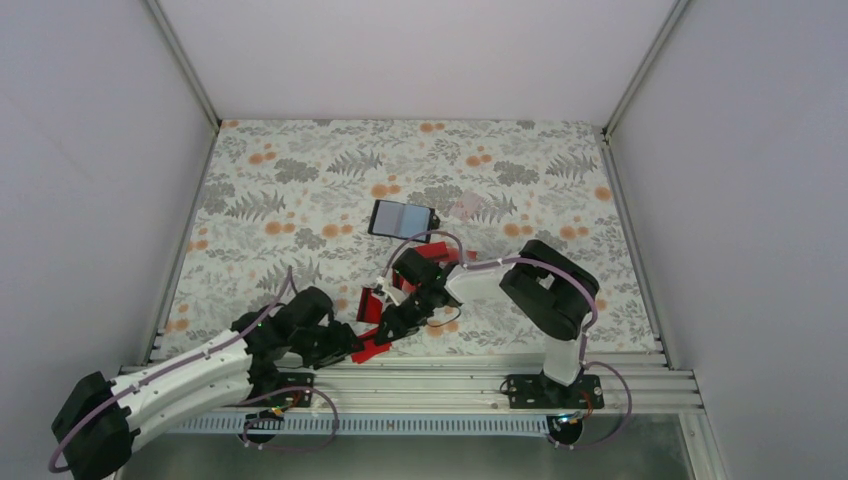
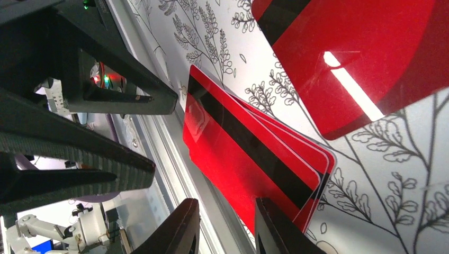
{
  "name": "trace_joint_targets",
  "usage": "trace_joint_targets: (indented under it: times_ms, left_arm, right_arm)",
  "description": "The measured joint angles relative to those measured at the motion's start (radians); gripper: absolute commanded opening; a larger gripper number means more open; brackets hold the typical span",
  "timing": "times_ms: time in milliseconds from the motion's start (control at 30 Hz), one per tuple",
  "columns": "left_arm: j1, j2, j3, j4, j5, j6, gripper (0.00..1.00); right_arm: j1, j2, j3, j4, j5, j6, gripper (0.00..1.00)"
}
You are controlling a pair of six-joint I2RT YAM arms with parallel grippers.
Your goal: Put the credit cards into the card holder
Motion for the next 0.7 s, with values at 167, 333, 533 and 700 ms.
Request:
trace_joint_targets:
  times_ms: [167,333,533,700]
  left_arm:
    - [-0.055,0.022,0.0,-0.012,0.003,-0.03,0.6]
    - [-0.083,0.035,-0.009,0.013,-0.019,-0.068,0.6]
    - [-0.099,-0.001,-0.043,0.061,-0.045,-0.131,0.6]
    - [-0.102,-0.085,-0.099,0.113,-0.047,-0.192,0.59]
  right_arm:
    - [0.0,0.003,-0.01,0.027,-0.007,0.001,0.26]
    - [0.0,0.013,-0.016,0.051,-0.021,0.0,0.25]
    - [0.0,0.016,-0.026,0.073,-0.034,-0.004,0.25]
    - [0.0,0.018,-0.031,0.082,-0.041,-0.012,0.25]
